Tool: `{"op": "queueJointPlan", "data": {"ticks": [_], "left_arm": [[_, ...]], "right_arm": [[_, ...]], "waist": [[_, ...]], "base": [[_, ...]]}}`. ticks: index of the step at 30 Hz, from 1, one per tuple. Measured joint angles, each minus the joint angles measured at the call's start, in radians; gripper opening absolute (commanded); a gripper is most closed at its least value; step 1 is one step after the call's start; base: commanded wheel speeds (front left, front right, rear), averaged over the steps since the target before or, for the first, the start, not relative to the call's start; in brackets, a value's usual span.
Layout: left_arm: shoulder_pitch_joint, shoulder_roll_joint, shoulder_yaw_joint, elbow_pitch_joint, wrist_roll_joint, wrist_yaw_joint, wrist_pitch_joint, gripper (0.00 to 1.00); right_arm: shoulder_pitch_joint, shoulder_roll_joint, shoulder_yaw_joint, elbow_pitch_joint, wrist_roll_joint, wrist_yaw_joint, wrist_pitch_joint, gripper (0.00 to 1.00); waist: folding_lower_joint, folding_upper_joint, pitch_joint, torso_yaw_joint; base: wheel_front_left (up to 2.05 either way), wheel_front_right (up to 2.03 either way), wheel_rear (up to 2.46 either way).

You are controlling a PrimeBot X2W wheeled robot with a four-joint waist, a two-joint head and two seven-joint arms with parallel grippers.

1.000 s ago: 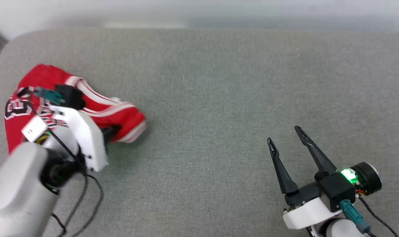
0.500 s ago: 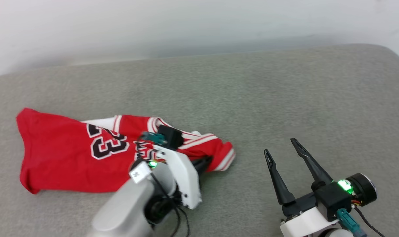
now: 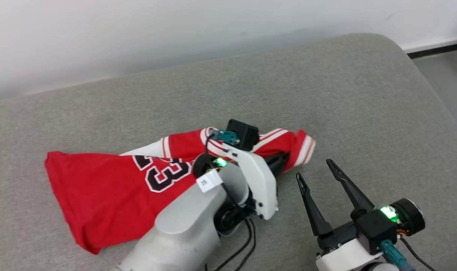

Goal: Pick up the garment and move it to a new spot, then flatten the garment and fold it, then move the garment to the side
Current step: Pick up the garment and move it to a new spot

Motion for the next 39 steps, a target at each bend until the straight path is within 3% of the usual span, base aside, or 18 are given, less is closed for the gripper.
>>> {"op": "queueJointPlan", "data": {"ticks": [2,3,4,9,15,21,25,31,34,39], "left_arm": [[-0.019,-0.004,-0.052,-0.002,-0.028,0.015,-0.021,0.0],[-0.03,-0.005,-0.077,-0.001,-0.033,0.027,-0.037,0.14],[-0.043,-0.004,-0.102,0.003,-0.037,0.036,-0.052,1.0],[-0.064,-0.005,-0.184,0.03,-0.085,0.058,-0.106,1.0],[-0.101,0.003,-0.196,0.115,-0.062,0.047,-0.229,1.0],[-0.11,0.122,-0.155,0.117,-0.006,0.053,-0.351,1.0],[-0.049,0.226,-0.088,0.012,0.059,0.098,-0.365,1.0],[0.197,0.364,0.112,-0.301,0.187,0.189,-0.369,1.0],[0.335,0.397,0.192,-0.426,0.242,0.219,-0.369,1.0],[0.556,0.376,0.339,-0.568,0.281,0.245,-0.369,1.0]], "right_arm": [[-0.003,0.0,0.003,0.001,0.001,0.0,0.0,1.0],[-0.003,0.0,0.003,0.002,0.005,0.0,0.0,1.0],[-0.005,0.0,0.005,0.005,0.008,0.0,0.0,1.0],[-0.011,0.001,-0.003,0.005,0.016,0.0,0.0,1.0],[-0.013,0.001,-0.049,0.004,0.013,0.0,0.0,1.0],[-0.005,0.001,-0.092,0.004,0.01,0.0,0.0,1.0],[0.005,0.001,-0.118,0.005,0.01,0.0,0.0,1.0],[0.02,0.001,-0.137,0.007,0.018,0.0,0.0,1.0],[0.025,0.001,-0.144,0.008,0.021,0.0,0.0,1.0],[0.041,-0.001,-0.151,0.009,0.022,0.0,0.0,1.0]], "waist": [[0.0001,0.0,0.006,-0.008],[0.0001,0.0,0.009,-0.009],[0.0001,0.0,0.011,-0.008],[0.0001,0.0,0.011,0.018],[0.0001,0.0,-0.005,0.083],[0.0001,0.0,-0.04,0.158],[0.0001,-0.0001,-0.067,0.202],[0.0001,0.0,-0.102,0.24],[0.0001,0.0,-0.107,0.244],[0.0001,-0.0001,-0.119,0.245]], "base": [[0.0,0.0,0.0],[0.0,0.0,0.0],[0.0,0.0,0.0],[0.0,0.0,0.0],[0.0,0.0,0.0],[0.0,0.0,0.0],[0.0,0.0,0.0],[0.0,0.0,0.0],[0.0,0.0,0.0],[0.0,0.0,0.0]]}}
